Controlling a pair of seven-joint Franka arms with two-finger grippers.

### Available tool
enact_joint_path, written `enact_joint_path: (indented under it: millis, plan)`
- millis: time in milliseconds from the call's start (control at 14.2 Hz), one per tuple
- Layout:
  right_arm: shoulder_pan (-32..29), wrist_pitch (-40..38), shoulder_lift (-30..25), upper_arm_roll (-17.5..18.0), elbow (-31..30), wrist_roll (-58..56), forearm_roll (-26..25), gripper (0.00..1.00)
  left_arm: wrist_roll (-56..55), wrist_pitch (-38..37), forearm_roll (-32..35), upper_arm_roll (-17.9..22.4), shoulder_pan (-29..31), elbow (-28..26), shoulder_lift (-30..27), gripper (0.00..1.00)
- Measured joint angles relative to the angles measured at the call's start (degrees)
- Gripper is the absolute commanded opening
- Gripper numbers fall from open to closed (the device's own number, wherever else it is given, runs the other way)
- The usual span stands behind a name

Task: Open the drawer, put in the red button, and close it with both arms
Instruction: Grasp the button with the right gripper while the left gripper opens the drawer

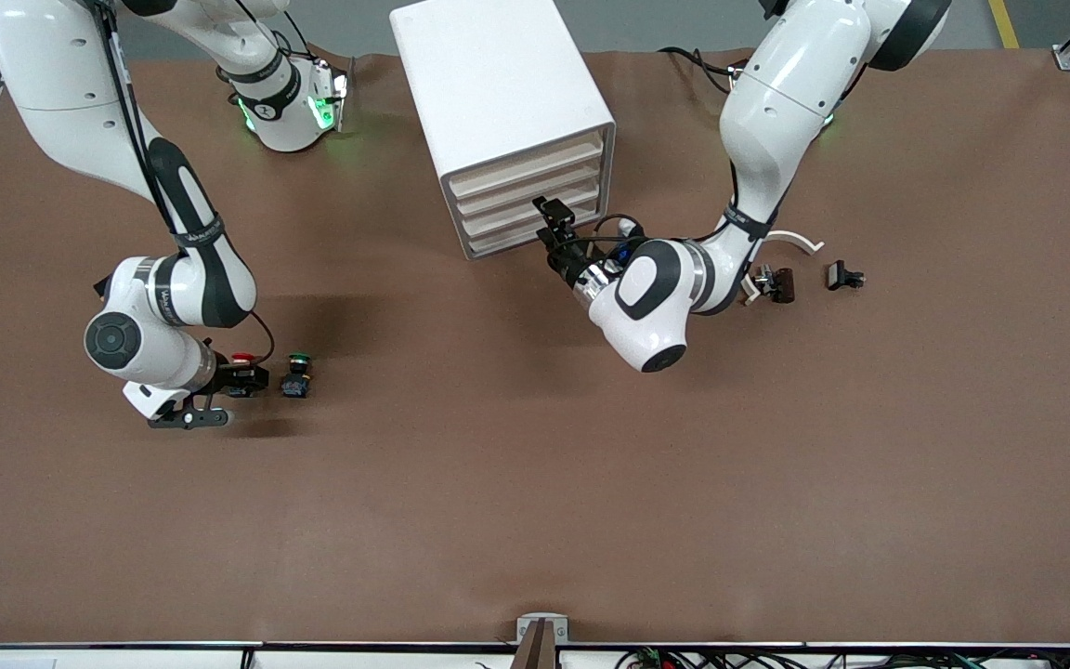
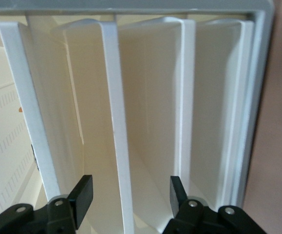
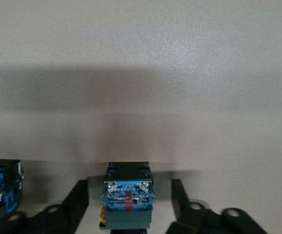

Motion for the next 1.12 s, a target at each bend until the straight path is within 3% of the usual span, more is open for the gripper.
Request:
enact_joint_path:
  millis: [211,421,492,562,632,913,1124]
  plan:
    - [0.03,-0.1,-0.01,0.36,0.18,0.0,0.01,0.15,-1.61,-2.64,0.0,0.0,-1.5,0.0,0.55,0.55]
    - [0.02,-0.11,0.0,0.35,0.19,0.0,0.01,0.12,-2.15,-4.43,0.0,0.01,-1.94,-0.02,1.92,0.38]
    - [0.02,-0.12,0.0,0.35,0.2,0.0,0.01,0.12,-2.41,-4.88,0.0,0.01,-2.09,-0.03,2.4,0.28]
    - [0.02,-0.14,0.0,0.35,0.21,0.0,0.01,0.12,-2.8,-5.15,0.0,0.01,-2.24,-0.03,2.88,0.12]
    - [0.02,-0.15,0.0,0.35,0.23,0.0,0.01,0.12,-2.99,-5.32,-0.01,0.01,-2.28,-0.01,3.21,0.04]
    - [0.03,-0.6,0.0,0.36,0.87,0.0,0.01,0.12,-3.76,-6.43,-0.39,0.06,-2.09,0.39,3.3,0.0]
    - [0.07,-5.7,-0.38,0.37,2.99,0.0,0.01,0.12,-3.76,-6.43,-0.39,0.35,-1.77,0.42,3.29,0.0]
